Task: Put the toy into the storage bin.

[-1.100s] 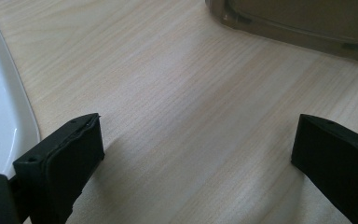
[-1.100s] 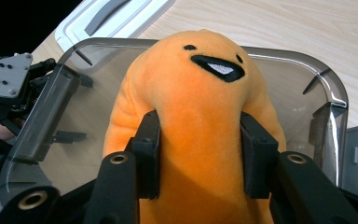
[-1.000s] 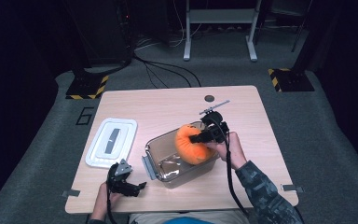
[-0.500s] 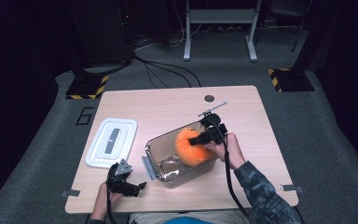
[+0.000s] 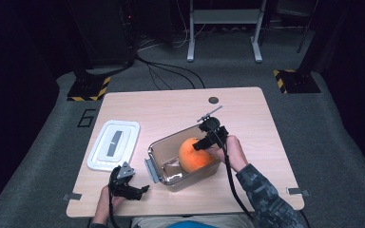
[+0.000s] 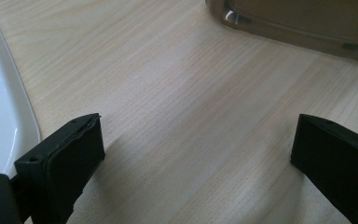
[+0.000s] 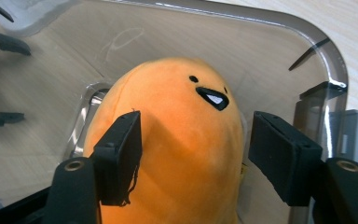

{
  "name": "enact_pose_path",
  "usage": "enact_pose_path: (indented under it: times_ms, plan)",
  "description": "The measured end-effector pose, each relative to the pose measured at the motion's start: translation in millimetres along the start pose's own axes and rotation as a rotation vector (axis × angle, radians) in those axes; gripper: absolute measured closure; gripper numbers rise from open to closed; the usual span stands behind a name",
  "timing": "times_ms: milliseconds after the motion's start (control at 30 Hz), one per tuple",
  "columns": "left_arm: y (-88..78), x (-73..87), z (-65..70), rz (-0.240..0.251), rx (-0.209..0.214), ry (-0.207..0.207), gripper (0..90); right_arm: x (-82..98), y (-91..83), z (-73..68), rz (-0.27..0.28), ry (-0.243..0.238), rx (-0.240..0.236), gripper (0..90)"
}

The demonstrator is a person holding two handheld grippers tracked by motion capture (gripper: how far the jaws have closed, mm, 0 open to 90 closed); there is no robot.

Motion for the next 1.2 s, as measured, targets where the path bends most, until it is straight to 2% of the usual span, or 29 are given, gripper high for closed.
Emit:
enact_pose_path:
  times_ms: [167, 300, 433, 567, 667, 767, 900, 1133, 1200]
  plan:
    - [0.0, 0.0, -0.1, 0.0, 0.0, 0.0, 2.2, 4.0, 1.0, 1.4, -0.022, -0.031, 0.009, 45.9]
    - [0.0, 0.0, 0.0, 0.0, 0.0, 0.0, 2.2, 5.4, 5.2, 4.8, -0.033, -0.035, 0.024, 49.0]
    - [0.0, 0.0, 0.0, 0.0, 0.0, 0.0, 2.2, 5.5, 5.4, 6.9, -0.034, -0.044, 0.044, 49.0]
    - [0.0, 0.0, -0.1, 0.0, 0.0, 0.0, 2.2, 4.3, 1.6, 7.4, -0.018, -0.04, 0.031, 39.4]
    - [0.0, 0.0, -0.1, 0.0, 0.0, 0.0, 2.2, 2.6, -4.6, 7.5, 0.017, -0.034, -0.006, 29.6]
    - [0.0, 0.0, -0.1, -0.001, 0.0, 0.0, 2.2, 0.5, -13.5, 8.0, 0.061, -0.046, -0.019, 23.2]
    - [0.0, 0.0, -0.1, 0.0, 0.0, -0.001, 2.2, -4.2, -24.5, 13.8, 0.123, -0.075, -0.002, 16.6]
    - [0.1, -0.2, 0.1, 0.002, 0.002, -0.002, 2.2, -14.0, -39.0, 27.9, 0.248, -0.073, 0.034, 11.3]
    - [0.1, -0.2, 0.0, 0.002, 0.002, -0.001, 2.2, -15.6, -40.5, 32.9, 0.267, -0.066, 0.046, 8.9]
Point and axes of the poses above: each handheld gripper's, and its own axes: y roughly forward along the jaws, x roughly out of its underside, z roughly to its right, the point moved 10 cm from there along y, roughly forward along the jaws, and after that the axes turned 6 degrees about -z, right-handed, at the moved point
